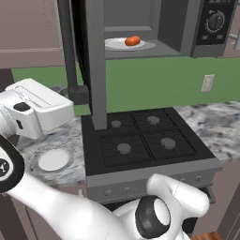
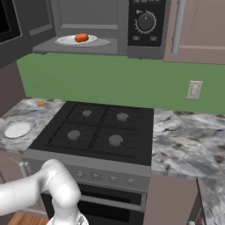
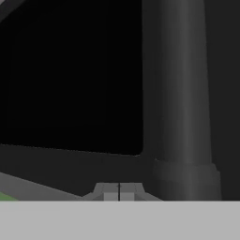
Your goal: Pick the squash from the counter and place it in the microwave. Then turn on the microwave.
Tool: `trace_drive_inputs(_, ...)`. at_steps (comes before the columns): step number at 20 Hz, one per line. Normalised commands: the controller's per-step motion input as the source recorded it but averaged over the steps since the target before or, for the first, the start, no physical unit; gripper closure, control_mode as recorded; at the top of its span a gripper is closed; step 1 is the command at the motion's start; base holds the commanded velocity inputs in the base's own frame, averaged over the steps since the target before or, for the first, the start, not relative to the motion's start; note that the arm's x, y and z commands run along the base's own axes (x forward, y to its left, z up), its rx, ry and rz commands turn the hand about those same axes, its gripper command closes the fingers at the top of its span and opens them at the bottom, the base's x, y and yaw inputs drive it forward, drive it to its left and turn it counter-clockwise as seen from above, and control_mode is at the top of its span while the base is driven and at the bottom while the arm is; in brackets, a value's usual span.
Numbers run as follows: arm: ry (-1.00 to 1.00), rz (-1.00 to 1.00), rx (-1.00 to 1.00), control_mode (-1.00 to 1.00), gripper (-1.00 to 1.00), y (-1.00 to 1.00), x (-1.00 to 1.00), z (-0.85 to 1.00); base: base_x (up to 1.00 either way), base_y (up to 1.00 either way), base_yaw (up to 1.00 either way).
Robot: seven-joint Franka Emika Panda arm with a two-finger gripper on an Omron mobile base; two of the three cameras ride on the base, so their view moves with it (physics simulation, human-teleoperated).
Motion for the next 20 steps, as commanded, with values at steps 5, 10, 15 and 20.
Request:
trace_drive_inputs(5,0.0,0.0,-0.01,-1.0,1.0,-0.32,-0.03,0.0,0.0,0.0,0.0)
trace_drive_inputs(10,0.0,0.01,-0.01,-1.0,1.0,-0.34,0.0,0.0,0.0,0.0,0.0)
trace_drive_inputs(15,0.0,0.03,-0.01,-1.0,1.0,-0.34,0.0,0.0,0.0,0.0,0.0)
trace_drive_inputs(20,0.0,0.01,-0.01,-1.0,1.0,-0.34,-0.01,0.0,0.0,0.0,0.0)
